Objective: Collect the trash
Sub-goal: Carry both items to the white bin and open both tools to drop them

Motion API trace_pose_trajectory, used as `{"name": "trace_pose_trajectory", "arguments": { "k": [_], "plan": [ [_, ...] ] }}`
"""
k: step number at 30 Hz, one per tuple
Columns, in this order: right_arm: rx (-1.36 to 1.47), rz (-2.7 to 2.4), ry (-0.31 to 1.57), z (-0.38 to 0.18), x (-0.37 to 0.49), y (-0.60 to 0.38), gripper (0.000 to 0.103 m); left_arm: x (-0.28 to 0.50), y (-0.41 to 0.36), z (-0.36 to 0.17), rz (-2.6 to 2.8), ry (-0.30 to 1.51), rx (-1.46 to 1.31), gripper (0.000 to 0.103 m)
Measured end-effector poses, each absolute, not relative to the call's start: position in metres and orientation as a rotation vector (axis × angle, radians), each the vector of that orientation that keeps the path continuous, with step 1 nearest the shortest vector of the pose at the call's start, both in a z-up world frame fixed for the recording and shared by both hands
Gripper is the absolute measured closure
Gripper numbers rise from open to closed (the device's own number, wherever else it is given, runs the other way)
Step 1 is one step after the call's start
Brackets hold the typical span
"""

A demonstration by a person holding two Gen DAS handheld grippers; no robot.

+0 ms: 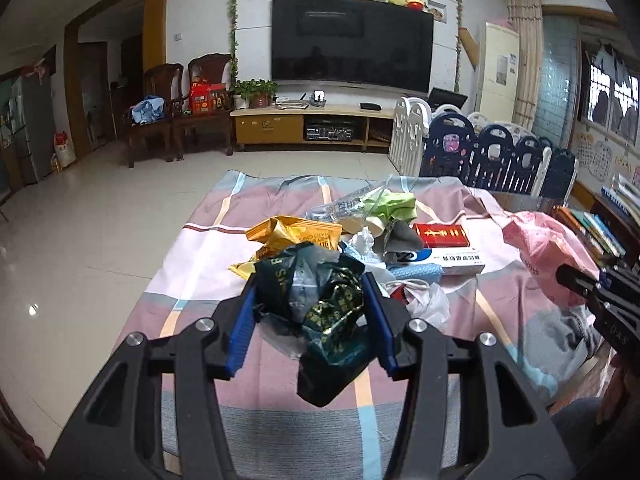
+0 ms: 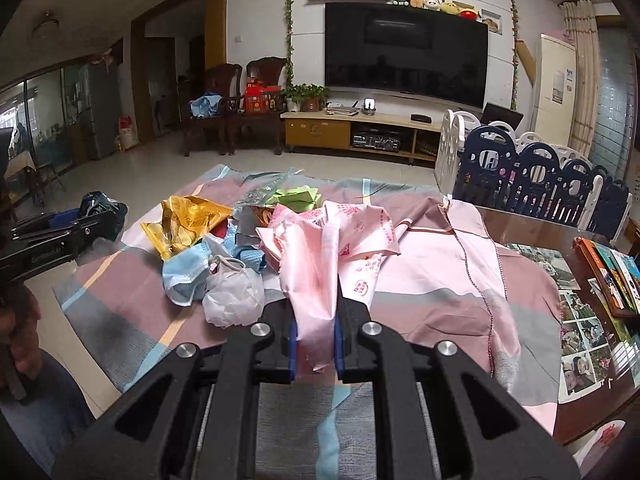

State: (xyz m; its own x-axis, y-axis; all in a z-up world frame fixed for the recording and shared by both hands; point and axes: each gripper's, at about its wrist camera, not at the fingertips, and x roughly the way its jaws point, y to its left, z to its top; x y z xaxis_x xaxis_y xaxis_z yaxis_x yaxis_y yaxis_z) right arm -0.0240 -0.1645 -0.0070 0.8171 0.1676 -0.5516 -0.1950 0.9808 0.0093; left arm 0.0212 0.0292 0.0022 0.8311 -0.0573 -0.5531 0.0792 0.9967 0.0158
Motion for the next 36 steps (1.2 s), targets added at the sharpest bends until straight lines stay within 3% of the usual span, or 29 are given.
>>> {"name": "trace_pose_trajectory", "arguments": {
  "k": [36],
  "plan": [
    [-0.011,0.179,0.586,-0.004,-0.025,-0.171,0.089,0.018,0.024,0.004,-0.094,0.581,0.037,0.052]
  ]
}}
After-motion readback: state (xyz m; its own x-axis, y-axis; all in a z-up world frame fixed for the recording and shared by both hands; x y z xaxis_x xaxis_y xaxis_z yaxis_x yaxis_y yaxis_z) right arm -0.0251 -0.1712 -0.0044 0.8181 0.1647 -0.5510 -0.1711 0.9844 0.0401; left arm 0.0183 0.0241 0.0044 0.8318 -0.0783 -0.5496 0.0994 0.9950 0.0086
